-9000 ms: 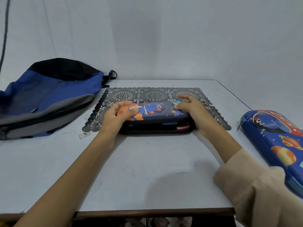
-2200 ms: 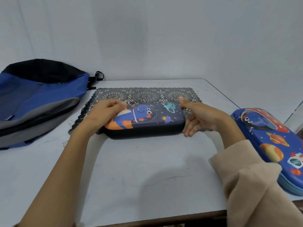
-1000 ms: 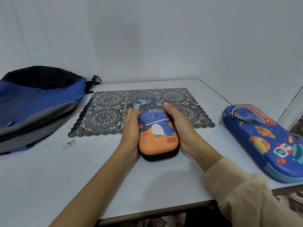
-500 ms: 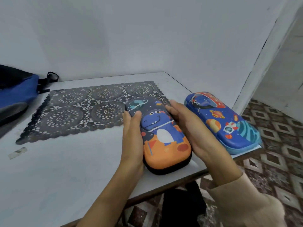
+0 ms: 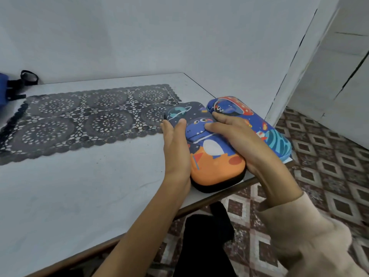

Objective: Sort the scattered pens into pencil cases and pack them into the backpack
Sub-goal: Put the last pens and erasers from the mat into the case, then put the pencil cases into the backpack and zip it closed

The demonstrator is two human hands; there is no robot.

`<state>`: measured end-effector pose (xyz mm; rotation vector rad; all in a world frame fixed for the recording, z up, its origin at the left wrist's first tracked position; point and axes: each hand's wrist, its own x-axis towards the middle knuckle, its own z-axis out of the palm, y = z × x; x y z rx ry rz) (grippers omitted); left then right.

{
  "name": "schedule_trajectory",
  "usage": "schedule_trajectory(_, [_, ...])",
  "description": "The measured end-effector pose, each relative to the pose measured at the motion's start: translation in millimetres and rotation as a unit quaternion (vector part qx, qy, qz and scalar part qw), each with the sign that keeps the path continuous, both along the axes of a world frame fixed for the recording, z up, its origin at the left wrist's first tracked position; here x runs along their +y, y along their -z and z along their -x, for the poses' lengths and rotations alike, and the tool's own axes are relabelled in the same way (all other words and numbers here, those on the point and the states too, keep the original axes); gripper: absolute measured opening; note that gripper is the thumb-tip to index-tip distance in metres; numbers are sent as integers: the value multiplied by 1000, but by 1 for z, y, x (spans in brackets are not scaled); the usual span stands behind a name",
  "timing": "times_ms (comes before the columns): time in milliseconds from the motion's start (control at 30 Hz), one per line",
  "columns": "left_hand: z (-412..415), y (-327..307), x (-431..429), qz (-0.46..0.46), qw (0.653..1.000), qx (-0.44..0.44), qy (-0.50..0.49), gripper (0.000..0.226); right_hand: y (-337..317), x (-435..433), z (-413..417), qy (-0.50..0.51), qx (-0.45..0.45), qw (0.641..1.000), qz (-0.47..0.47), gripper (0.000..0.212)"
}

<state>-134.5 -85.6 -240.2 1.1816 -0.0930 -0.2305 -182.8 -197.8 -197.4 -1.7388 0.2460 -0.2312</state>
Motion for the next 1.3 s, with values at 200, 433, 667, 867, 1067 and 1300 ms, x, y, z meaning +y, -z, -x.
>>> schedule_trajectory(200, [-2, 4, -9, -13, 1000, -6, -1, 94, -7, -3, -3, -7, 14, 986, 164, 44])
schedule_trajectory(433, [0, 3, -7, -8, 1000, -22, 12, 88, -5, -1, -9, -14, -8, 958, 286, 54])
schedule_trajectory(667, [-5, 2, 31, 9, 999, -37, -27, 50, -1, 61, -16, -26, -168, 959, 225, 55])
schedule_trajectory(867, [-25, -14, 112, -37, 986, -66, -146, 49, -4, 132, -47, -103, -133, 981, 95, 73])
schedule_trajectory(1067, [-54, -22, 214, -77, 937, -106, -323, 52, -17, 198, -82, -221, -35, 975, -17, 88])
schedule_trajectory(1300, [-81, -13, 348, -204, 792, -186, -545, 52, -12, 271, -135, -304, 123, 915, -233, 67])
